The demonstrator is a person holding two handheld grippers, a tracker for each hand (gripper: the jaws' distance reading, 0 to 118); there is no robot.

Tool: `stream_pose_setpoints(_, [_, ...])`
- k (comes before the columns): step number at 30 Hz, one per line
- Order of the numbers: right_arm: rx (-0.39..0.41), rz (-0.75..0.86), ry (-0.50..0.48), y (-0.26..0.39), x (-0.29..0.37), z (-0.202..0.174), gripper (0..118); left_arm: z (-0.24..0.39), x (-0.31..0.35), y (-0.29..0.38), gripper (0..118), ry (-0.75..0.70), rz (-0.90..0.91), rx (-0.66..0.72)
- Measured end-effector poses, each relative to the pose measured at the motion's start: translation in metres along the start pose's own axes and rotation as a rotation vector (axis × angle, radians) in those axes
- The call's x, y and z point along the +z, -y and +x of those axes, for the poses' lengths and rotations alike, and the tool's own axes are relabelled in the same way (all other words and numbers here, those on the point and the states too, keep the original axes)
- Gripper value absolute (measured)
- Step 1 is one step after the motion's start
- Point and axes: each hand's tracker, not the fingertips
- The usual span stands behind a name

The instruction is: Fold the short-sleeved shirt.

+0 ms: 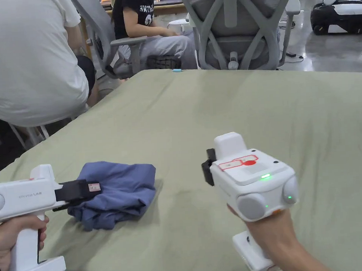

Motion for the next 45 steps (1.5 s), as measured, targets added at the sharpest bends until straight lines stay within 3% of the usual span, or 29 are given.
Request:
stream_pose_setpoints(2, [-0.001, -0.010, -0.003, -0.003, -0.002, -0.002, 0, 0.002, 0.000, 0.001, 42, -0.006, 0.013, 0.011])
stream_pose_setpoints(3, [-0.010, -0.018, -0.011, -0.005, -0.002, -0.001, 0, 0.003, 0.000, 0.002, 52, -0.007, 0.017, 0.010])
stream_pose_setpoints(5, [-0.008, -0.025, -0.027, -0.006, 0.003, 0.004, 0, -0.001, -0.004, -0.004, 106, -0.065, 0.014, -0.001])
stream_pose_setpoints(6, [0.002, -0.028, -0.030, -0.006, 0.009, 0.006, 0, 0.002, -0.005, -0.005, 118, -0.128, 0.022, -0.047])
stream_pose_setpoints(8, [0.018, -0.049, -0.034, -0.006, 0.014, 0.014, 3, 0.011, 0.004, -0.008, 111, -0.168, 0.089, -0.115])
stream_pose_setpoints(11, [0.004, -0.066, -0.028, -0.005, 0.025, 0.028, 4, 0.006, 0.012, -0.018, 118, -0.176, 0.128, -0.063])
stream_pose_setpoints(14, [0.008, -0.061, 0.002, -0.008, 0.042, 0.043, 4, 0.039, 0.033, -0.031, 117, -0.231, 0.214, -0.155])
stream_pose_setpoints(15, [0.009, -0.060, 0.009, -0.011, 0.050, 0.050, 4, 0.051, 0.040, -0.038, 105, -0.274, 0.223, -0.185])
stream_pose_setpoints(16, [0.008, -0.055, 0.016, -0.013, 0.056, 0.056, 4, 0.061, 0.046, -0.043, 66, -0.303, 0.245, -0.197])
stream_pose_setpoints(19, [0.002, -0.018, 0.045, -0.029, 0.086, 0.074, 4, 0.126, 0.070, -0.050, 28, -0.274, 0.339, -0.229])
stream_pose_setpoints(20, [-0.002, 0.003, 0.059, -0.037, 0.098, 0.082, 4, 0.149, 0.071, -0.048, 0, -0.276, 0.319, -0.191])
stream_pose_setpoints(24, [-0.003, 0.091, 0.106, -0.074, 0.151, 0.121, 4, 0.242, 0.080, -0.053, 0, -0.175, 0.416, -0.230])
stream_pose_setpoints(33, [-0.005, 0.252, 0.341, -0.144, 0.291, 0.234, 4, 0.470, 0.046, -0.044, 0, -0.005, 0.570, -0.381])
stream_pose_setpoints(35, [-0.008, 0.258, 0.391, -0.147, 0.322, 0.260, 4, 0.506, 0.030, -0.043, 0, 0.055, 0.562, -0.358])
stream_pose_setpoints(36, [-0.010, 0.263, 0.417, -0.147, 0.335, 0.273, 4, 0.523, 0.023, -0.043, 0, 0.067, 0.598, -0.424])
stream_pose_setpoints(41, [-0.028, 0.271, 0.573, -0.133, 0.392, 0.334, 4, 0.604, -0.022, -0.021, 0, 0.134, 0.587, -0.470])
stream_pose_setpoints(45, [-0.045, 0.251, 0.599, -0.113, 0.405, 0.372, 4, 0.643, -0.055, 0.002, 0, 0.130, 0.581, -0.484])
